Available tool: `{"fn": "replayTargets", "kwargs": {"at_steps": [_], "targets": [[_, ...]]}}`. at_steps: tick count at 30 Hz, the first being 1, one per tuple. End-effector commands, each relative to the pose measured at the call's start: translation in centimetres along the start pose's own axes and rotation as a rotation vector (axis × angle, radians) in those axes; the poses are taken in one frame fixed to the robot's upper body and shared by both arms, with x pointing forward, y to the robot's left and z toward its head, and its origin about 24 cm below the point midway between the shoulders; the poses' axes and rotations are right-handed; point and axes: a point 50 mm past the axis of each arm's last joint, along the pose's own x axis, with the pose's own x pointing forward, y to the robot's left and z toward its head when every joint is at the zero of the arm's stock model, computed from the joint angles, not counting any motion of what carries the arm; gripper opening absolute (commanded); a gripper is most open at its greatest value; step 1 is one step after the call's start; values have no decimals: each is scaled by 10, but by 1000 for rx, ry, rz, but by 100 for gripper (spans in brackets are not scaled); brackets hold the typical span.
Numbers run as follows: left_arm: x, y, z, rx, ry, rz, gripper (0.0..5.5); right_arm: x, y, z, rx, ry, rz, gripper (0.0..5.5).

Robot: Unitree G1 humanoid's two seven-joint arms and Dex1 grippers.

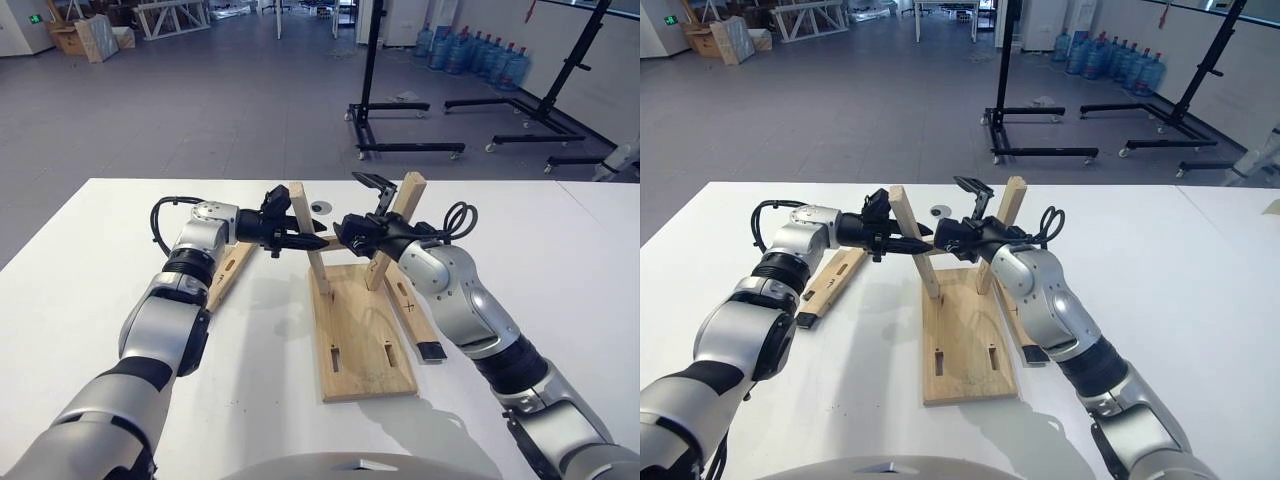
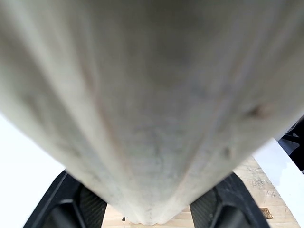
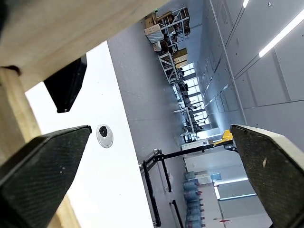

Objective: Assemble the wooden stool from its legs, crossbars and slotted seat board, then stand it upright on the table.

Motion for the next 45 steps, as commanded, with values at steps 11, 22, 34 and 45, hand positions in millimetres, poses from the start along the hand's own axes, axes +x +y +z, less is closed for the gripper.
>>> {"fn": "replayTargets", "kwargs": {"at_steps": [11, 22, 34, 45], "targets": [[19, 0, -24, -72, 40, 87, 202, -28, 107, -54, 110, 261, 389, 540], [22, 4, -23, 29, 120, 137, 202, 1, -28, -6, 173, -27, -8, 540], [23, 4, -23, 77, 158, 142, 202, 30, -96, 14, -59, 0, -223, 540], [22, 2, -26, 61, 141, 135, 202, 10, -32, -27, -24, 128, 26, 540]]}}
